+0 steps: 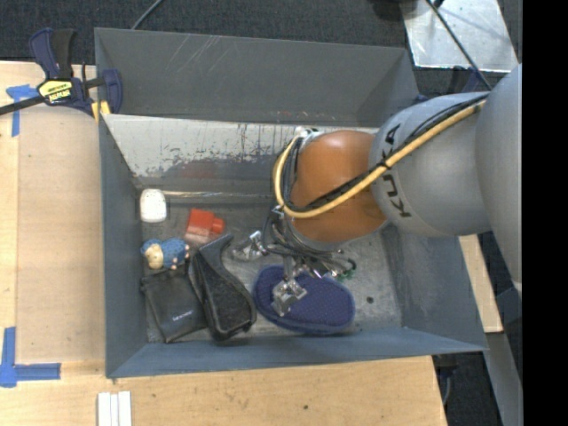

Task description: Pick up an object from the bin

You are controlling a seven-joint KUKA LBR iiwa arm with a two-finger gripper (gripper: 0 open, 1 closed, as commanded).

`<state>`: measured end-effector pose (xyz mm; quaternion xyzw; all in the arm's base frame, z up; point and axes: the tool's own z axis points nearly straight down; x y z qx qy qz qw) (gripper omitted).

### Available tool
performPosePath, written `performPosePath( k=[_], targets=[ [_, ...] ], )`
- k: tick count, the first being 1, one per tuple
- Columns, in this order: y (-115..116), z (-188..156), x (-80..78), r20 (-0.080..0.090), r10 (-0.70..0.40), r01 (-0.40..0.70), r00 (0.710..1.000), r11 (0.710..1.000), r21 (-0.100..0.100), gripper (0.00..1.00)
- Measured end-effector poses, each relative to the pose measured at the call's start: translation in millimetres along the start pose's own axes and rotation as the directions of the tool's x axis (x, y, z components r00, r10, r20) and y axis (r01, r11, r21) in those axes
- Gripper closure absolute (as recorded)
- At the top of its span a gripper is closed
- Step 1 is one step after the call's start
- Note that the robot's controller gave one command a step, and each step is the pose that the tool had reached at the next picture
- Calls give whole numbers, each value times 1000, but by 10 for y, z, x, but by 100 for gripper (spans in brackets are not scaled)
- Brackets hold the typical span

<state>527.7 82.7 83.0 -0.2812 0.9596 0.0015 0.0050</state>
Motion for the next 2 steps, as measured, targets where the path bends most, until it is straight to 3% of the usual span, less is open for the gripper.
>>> performPosePath(
  k=[1, 2],
  targets=[
    [-10, -4, 41, -19, 0, 0, 1000, 1000, -1, 100],
    [40, -1315, 70, 1, 62, -62, 998, 998, 5, 100]
  ],
)
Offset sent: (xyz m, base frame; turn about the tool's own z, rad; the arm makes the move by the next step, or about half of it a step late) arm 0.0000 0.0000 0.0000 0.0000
